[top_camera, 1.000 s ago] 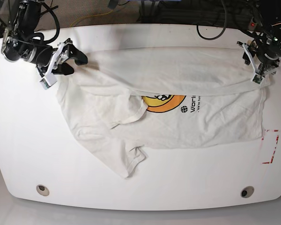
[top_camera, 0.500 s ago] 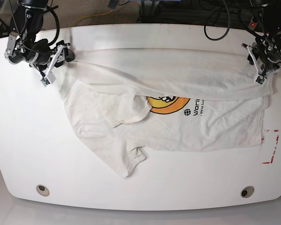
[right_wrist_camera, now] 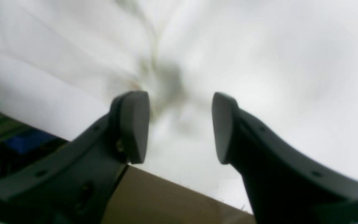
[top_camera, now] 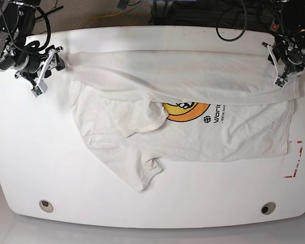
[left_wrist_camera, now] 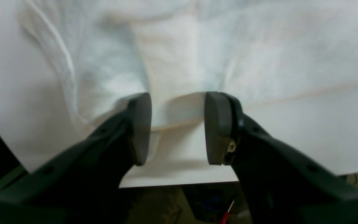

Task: Fold the T-shirt properly
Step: 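Pinch the folded edge with both grippers and pull it taut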

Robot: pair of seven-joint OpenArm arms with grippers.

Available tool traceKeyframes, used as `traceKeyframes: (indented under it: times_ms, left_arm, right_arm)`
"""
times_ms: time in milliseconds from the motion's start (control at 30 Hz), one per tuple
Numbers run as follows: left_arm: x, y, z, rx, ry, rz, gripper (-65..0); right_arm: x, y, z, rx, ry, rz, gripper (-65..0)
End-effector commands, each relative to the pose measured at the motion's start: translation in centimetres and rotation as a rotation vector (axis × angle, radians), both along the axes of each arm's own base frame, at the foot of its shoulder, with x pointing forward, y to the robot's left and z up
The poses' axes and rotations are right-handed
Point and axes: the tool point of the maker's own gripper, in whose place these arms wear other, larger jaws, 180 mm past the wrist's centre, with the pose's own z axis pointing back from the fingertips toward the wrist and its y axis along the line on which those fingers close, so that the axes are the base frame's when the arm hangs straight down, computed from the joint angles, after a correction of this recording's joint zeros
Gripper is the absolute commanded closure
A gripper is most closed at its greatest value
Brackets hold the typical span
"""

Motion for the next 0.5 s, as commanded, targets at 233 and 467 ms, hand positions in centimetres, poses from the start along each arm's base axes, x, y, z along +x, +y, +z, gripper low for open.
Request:
traceKeyframes:
  times_ms: [233, 467]
  left_arm:
    - [1.3, 1.9, 5.2, 0.087, -0.145, 0.067, -40.8]
    - [1.0, 3.5, 3.8, 0.079, -0.098, 0.100, -41.0]
  right_arm:
    - [2.2, 6.4, 1.0, 0.141, -0.102, -0.013, -29.8]
    - [4.2, 11.2, 0.4, 0.270, -0.115, 0.025, -29.3]
